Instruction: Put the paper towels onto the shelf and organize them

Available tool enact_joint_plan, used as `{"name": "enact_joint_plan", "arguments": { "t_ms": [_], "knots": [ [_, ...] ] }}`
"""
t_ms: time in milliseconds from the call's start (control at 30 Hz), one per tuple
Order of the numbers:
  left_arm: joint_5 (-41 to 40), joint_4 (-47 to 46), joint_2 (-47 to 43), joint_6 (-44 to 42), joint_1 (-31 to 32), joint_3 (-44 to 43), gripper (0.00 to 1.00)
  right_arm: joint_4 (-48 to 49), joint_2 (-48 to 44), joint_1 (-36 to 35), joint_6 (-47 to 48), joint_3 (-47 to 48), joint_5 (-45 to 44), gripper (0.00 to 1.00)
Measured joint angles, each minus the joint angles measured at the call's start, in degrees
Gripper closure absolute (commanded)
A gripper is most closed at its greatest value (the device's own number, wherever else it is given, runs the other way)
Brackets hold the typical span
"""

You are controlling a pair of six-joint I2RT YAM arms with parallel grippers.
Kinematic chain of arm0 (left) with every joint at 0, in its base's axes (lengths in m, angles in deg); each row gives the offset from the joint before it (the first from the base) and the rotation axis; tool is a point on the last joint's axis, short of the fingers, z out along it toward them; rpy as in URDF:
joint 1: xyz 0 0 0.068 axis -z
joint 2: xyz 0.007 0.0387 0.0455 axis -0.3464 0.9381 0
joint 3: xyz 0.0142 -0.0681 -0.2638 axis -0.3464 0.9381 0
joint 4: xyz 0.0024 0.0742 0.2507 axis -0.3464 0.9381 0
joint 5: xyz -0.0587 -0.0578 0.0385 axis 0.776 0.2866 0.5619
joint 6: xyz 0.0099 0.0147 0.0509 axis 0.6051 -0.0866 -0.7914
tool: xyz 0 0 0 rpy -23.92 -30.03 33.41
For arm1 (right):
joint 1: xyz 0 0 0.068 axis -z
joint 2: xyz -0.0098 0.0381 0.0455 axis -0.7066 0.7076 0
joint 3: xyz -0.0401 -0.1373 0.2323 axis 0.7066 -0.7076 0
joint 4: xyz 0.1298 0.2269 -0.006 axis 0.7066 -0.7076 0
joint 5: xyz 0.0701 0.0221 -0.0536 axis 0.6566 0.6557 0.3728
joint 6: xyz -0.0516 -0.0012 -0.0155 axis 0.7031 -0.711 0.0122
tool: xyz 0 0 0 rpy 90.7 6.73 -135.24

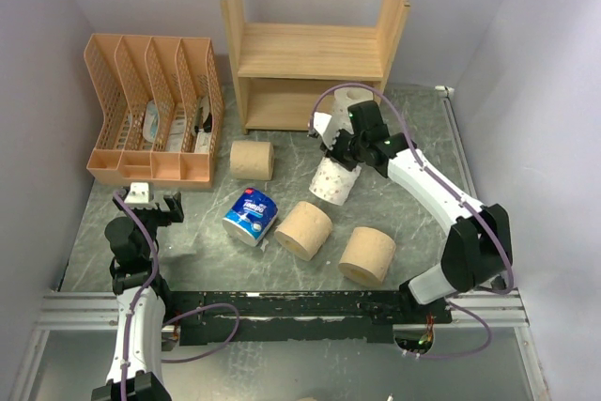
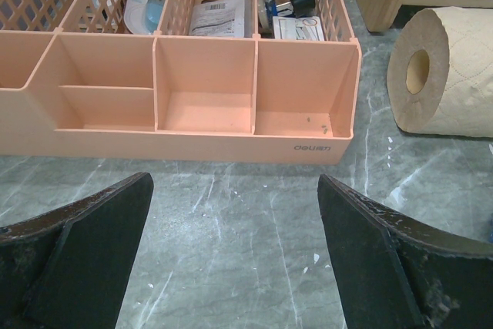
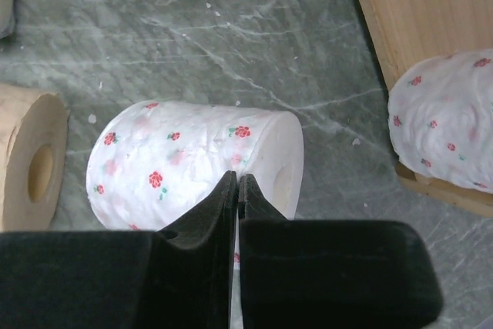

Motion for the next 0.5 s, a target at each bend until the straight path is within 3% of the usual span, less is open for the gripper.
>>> {"name": "enact_joint_plan", "arguments": {
  "t_ms": [200, 267, 500],
  "knots": [
    [0.0, 0.0, -0.15, 0.0, 0.0, 0.0, 0.0, 0.76, 4.35, -3.08, -2.14, 2.6, -4.61, 0.46],
    [0.0, 0.0, -0.17, 0.02, 0.0, 0.0, 0.0, 0.42, 4.9, -3.8, -2.86, 2.6, -4.74, 0.41],
    [0.0, 0.0, -0.2, 0.0, 0.0, 0.0, 0.0, -1.25, 4.26, -4.11, -4.66, 2.56, -1.97, 0.42]
  ]
}}
